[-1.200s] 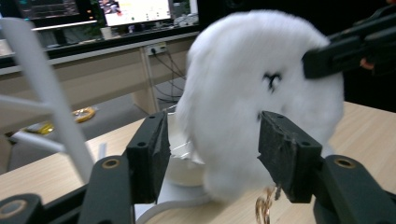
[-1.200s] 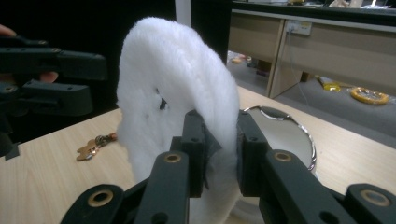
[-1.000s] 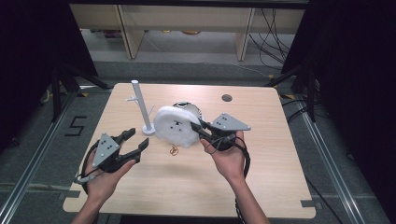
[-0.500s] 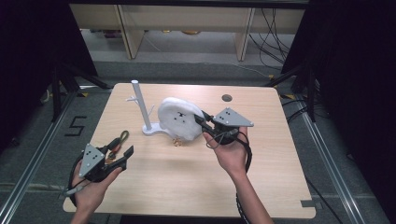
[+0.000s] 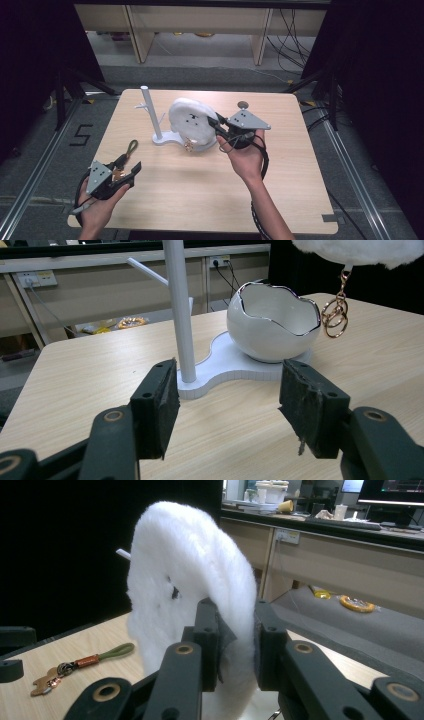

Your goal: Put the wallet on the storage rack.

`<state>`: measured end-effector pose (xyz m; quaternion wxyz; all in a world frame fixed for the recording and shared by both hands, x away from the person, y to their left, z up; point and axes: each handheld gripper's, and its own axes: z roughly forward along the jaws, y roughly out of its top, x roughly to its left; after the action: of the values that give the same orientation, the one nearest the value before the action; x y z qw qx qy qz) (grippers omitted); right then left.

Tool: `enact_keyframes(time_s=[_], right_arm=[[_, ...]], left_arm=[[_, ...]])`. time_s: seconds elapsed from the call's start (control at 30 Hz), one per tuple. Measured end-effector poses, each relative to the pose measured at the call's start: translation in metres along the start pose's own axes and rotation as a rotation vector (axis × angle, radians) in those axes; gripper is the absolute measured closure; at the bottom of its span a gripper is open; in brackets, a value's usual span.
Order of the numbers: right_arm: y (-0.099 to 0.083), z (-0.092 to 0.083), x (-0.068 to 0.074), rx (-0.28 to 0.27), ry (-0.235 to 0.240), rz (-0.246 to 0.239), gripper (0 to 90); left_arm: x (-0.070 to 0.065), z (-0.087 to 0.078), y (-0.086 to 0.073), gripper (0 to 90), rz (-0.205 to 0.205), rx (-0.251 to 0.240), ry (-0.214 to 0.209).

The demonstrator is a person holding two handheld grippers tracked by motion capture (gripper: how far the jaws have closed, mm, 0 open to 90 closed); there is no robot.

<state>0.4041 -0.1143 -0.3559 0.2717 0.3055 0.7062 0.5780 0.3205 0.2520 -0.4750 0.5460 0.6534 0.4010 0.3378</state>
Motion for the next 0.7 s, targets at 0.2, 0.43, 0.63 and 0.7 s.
enact_keyframes(time_s=[0.2,0.43,0.63,0.7], right_arm=[[0.003,0.004,-0.005,-0.004,-0.007,-0.005,77.2],[0.006,0.006,-0.010,-0.010,-0.019,0.013,77.3],[0.009,0.008,-0.015,-0.018,-0.029,-0.006,77.2],[0.009,0.009,-0.015,-0.009,-0.026,0.019,77.2]], left_arm=[[0.003,-0.001,-0.006,40.0,-0.014,0.020,0.020],[0.002,0.000,-0.010,39.8,-0.020,0.021,0.017],[0.002,0.000,-0.012,39.8,-0.019,0.029,0.024],[0.002,0.000,-0.012,39.8,-0.022,0.029,0.025]])
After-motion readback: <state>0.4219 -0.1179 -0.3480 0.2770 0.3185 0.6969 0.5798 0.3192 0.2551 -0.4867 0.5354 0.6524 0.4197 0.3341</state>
